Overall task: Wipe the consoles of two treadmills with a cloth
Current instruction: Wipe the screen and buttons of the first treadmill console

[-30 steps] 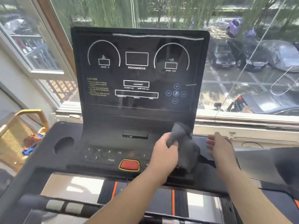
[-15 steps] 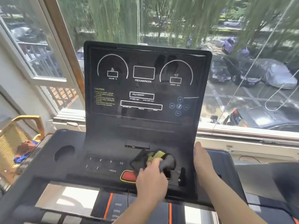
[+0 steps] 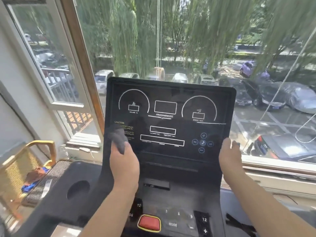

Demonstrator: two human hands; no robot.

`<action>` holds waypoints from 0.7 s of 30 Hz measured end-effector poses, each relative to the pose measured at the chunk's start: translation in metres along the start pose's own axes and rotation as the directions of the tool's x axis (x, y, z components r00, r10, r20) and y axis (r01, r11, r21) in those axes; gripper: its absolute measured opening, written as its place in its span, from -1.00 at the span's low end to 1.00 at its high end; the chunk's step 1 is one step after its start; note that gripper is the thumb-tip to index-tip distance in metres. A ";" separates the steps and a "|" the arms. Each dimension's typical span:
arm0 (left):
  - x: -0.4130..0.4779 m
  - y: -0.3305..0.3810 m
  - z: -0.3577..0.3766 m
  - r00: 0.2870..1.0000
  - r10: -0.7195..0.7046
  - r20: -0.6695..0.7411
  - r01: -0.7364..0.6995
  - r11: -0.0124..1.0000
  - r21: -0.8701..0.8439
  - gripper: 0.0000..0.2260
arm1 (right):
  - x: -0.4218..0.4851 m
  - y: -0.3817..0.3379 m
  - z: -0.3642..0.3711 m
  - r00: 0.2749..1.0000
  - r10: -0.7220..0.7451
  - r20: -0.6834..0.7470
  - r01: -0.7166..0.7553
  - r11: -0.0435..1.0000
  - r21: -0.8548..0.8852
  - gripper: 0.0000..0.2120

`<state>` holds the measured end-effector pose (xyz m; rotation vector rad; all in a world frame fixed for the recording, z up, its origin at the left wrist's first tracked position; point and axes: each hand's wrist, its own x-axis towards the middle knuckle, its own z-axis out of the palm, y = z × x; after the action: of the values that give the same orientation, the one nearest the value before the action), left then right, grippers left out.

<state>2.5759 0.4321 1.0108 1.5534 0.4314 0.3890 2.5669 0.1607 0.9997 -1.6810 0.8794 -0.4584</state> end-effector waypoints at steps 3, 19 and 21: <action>0.066 -0.026 0.002 0.985 0.168 0.032 -0.169 0.924 0.343 -0.55 | 0.004 -0.014 0.015 0.999 0.048 0.015 -0.048 0.998 0.036 -0.39; -0.078 -0.096 0.163 0.427 0.454 0.782 -0.893 0.345 0.288 -0.48 | 0.029 -0.007 -0.004 0.970 0.220 0.107 -0.240 0.941 0.239 -0.23; -0.084 -0.082 0.171 0.228 0.462 0.857 -0.955 0.278 0.104 -0.62 | 0.030 -0.008 -0.018 0.965 0.249 0.088 -0.263 0.927 0.267 -0.22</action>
<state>2.5860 0.2429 0.9261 2.4032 -1.1014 0.3878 2.5759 0.1271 1.0080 -1.2951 0.9355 -0.3390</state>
